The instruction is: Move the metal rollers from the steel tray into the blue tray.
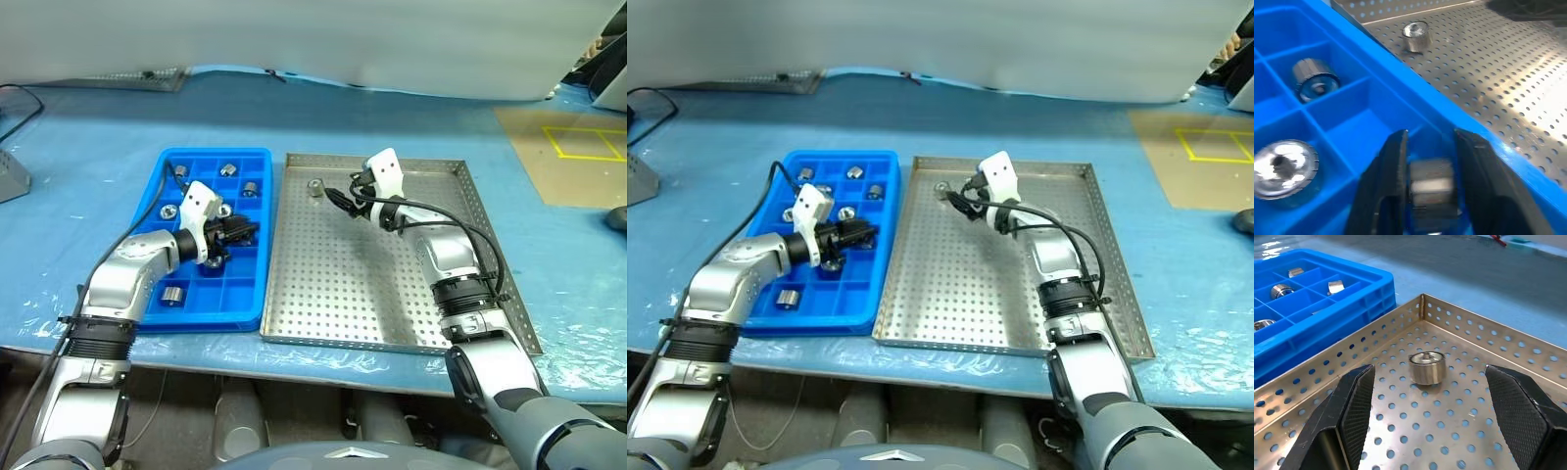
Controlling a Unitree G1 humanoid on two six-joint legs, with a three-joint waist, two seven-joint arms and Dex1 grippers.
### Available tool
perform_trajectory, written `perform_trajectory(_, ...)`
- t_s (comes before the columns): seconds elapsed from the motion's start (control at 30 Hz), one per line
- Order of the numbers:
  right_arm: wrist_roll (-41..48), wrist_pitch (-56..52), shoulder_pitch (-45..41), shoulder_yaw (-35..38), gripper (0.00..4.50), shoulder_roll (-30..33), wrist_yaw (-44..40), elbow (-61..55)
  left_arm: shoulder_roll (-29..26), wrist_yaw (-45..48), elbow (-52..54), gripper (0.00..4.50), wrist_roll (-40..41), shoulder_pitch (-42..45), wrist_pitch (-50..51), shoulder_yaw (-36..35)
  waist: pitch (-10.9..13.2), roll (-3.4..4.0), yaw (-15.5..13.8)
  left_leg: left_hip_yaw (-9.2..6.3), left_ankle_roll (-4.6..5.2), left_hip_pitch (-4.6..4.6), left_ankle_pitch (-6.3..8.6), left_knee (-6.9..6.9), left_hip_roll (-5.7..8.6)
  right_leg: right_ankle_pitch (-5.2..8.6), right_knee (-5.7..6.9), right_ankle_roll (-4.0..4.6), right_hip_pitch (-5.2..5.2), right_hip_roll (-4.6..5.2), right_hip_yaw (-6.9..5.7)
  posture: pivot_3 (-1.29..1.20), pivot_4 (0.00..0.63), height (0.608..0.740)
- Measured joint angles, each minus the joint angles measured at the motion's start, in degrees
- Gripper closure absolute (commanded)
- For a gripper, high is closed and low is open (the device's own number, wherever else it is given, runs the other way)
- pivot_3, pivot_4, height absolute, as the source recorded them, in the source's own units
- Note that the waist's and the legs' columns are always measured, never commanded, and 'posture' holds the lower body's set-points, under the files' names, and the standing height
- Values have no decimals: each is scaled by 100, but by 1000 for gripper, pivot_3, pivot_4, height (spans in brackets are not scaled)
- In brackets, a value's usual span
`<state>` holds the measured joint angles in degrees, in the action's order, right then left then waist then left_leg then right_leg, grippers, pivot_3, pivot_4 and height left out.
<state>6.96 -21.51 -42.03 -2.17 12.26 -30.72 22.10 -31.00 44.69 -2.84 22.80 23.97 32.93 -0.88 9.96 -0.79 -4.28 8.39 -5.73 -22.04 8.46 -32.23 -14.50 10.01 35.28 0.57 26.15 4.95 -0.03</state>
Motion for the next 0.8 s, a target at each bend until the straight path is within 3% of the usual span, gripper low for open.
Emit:
perform_trajectory(0.03,6,69,-123,50,746,-96,57,196,-5,-20,101,1398,-15,-24,29,2,0,0,-18,0,1,-2,0,0,1,0,0,0,0,1,-1,118,150,740)
perform_trajectory(0.17,108,349,-783,233,746,-458,234,1219,147,-205,466,1398,291,-53,318,-206,1,0,-52,0,13,-1,7,-4,2,0,8,1,2,11,-2,234,150,740)
perform_trajectory(0.43,-427,1180,-2085,211,746,-819,1018,4455,375,-1347,1558,1398,957,-642,457,-1783,0,3,-194,-7,16,-19,10,5,-10,22,13,28,18,8,-23,476,150,740)
perform_trajectory(0.53,-636,1475,-2187,164,1392,-885,1149,4970,521,-1724,2090,1356,1226,-1195,555,-2204,1,4,-328,-9,43,-31,26,5,-16,32,8,28,23,7,-34,490,150,740)
perform_trajectory(0.8,-617,2208,-2220,445,4144,-1095,1010,5145,640,-2439,2505,1356,1707,-1753,612,-3000,6,8,-612,-15,44,-58,27,-7,-28,31,41,28,58,3,-41,518,150,740)
